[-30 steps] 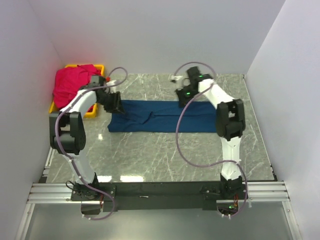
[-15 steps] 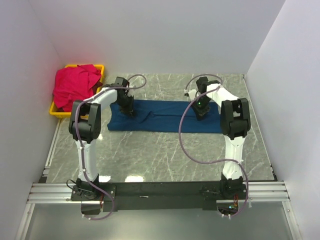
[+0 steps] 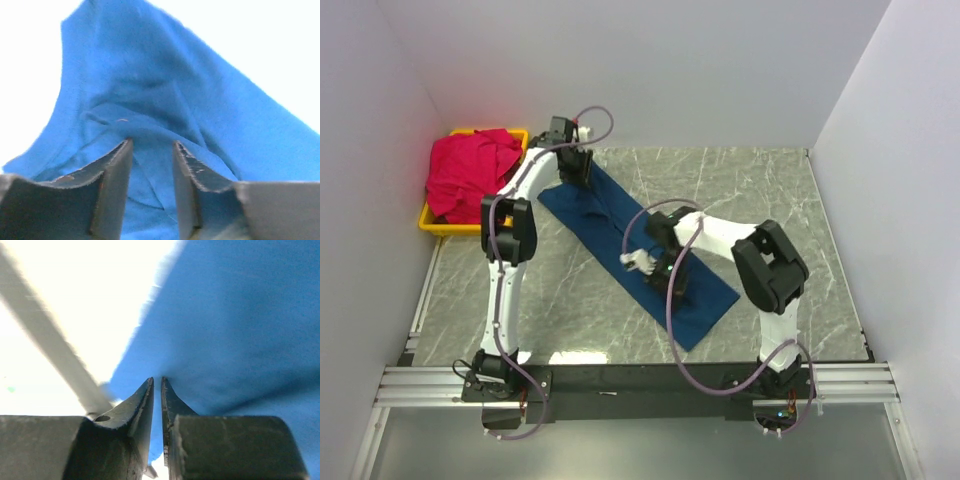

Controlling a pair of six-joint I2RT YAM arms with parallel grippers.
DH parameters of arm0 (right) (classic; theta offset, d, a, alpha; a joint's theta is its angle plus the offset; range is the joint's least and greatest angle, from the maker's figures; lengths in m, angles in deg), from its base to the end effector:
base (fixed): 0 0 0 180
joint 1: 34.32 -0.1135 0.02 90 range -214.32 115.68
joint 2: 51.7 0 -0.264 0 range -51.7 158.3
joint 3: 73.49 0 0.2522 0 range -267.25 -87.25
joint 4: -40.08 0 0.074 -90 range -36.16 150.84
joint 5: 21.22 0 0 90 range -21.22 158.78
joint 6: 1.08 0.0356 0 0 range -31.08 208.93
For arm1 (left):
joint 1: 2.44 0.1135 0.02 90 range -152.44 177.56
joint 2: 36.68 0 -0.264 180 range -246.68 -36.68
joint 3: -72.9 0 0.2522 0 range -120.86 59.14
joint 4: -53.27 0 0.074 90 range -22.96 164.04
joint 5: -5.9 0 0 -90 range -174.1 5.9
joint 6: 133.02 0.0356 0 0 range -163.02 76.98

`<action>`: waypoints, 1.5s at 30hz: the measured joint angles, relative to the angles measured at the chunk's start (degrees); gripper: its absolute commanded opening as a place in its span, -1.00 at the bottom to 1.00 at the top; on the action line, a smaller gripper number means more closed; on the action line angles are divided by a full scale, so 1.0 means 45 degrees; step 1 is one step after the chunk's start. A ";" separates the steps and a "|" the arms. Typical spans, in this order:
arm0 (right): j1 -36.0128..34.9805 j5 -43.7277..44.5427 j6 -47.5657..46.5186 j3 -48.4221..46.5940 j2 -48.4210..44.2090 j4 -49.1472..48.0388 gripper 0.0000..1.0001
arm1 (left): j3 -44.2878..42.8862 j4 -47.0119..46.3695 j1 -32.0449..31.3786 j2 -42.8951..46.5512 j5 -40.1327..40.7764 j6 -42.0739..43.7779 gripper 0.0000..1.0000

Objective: Fold and stack the t-shirts
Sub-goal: Fold the tshirt

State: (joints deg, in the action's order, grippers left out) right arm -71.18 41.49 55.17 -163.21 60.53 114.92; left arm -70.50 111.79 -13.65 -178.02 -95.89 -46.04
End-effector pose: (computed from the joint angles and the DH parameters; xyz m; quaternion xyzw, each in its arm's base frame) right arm 0.2617 0.2166 0.1566 0.5481 -0.8002 -0.2336 0.0687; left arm 0.5266 -0.1118 0.1968 0.0976 0.9479 -0.1331 0.2726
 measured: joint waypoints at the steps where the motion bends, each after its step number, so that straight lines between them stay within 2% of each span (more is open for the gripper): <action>1: -0.0427 -0.0860 -0.0053 -0.0194 -0.0010 0.0374 -0.63 | -0.0199 -0.0102 0.0024 0.0053 0.0015 0.0068 -0.05; 3: -0.0554 -0.2161 -0.0058 -0.0797 -0.0112 0.1001 -0.63 | 0.0063 -0.0554 0.0058 0.0695 0.0039 0.0151 -0.06; 6: 0.0602 -0.3220 0.0126 -0.1569 -0.0631 0.1112 -0.62 | 0.1957 -0.1209 0.0092 0.2671 -0.0015 0.0151 -0.14; 9: 0.2341 -0.3118 0.0806 -0.1996 -0.1234 0.0423 -0.66 | 0.4065 -0.1569 0.0083 0.4852 -0.0364 -0.0053 -0.33; 12: 0.3322 -0.2123 0.1530 -0.2113 -0.1209 -0.0573 -0.70 | 0.5090 -0.1671 0.0024 0.5921 -0.0690 -0.0447 -0.57; 18: 0.3031 -0.0767 0.2302 -0.1753 -0.0209 -0.1826 -0.77 | 0.6688 -0.1851 -0.0146 0.5425 -0.0976 -0.1069 -0.70; 24: 0.2404 -0.0311 0.2647 0.0170 0.0068 -0.2472 -0.77 | 0.7164 -0.1491 -0.0345 0.3983 -0.0724 -0.1282 -0.78; 29: 0.1258 -0.1234 0.3026 0.0971 -0.0015 -0.2686 -0.76 | 0.6387 -0.1030 -0.0612 0.2987 -0.0379 -0.1253 -0.78; 35: -0.0763 -0.3366 0.3419 0.1875 -0.0107 -0.3172 -0.69 | 0.2526 0.0185 -0.1175 0.0748 -0.0690 -0.1185 -0.74; 39: -0.1258 -0.4415 0.3458 0.1933 -0.0398 -0.3123 -0.67 | 0.0437 0.0189 -0.1749 -0.0345 -0.0821 -0.0996 -0.56; 42: -0.0733 -0.4677 0.3623 0.1564 -0.1248 -0.3011 -0.65 | 0.0515 0.0092 -0.2006 -0.0078 -0.0918 -0.0835 -0.34; 45: 0.0384 -0.4906 0.4061 0.0695 -0.2137 -0.3342 -0.60 | 0.1914 -0.0287 -0.1967 0.1190 -0.1234 -0.0724 -0.08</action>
State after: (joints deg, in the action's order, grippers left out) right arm -69.46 19.42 73.44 -160.09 50.91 99.88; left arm -61.89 110.50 -22.50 -172.67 -101.44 -49.30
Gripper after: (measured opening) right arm 0.186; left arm 0.378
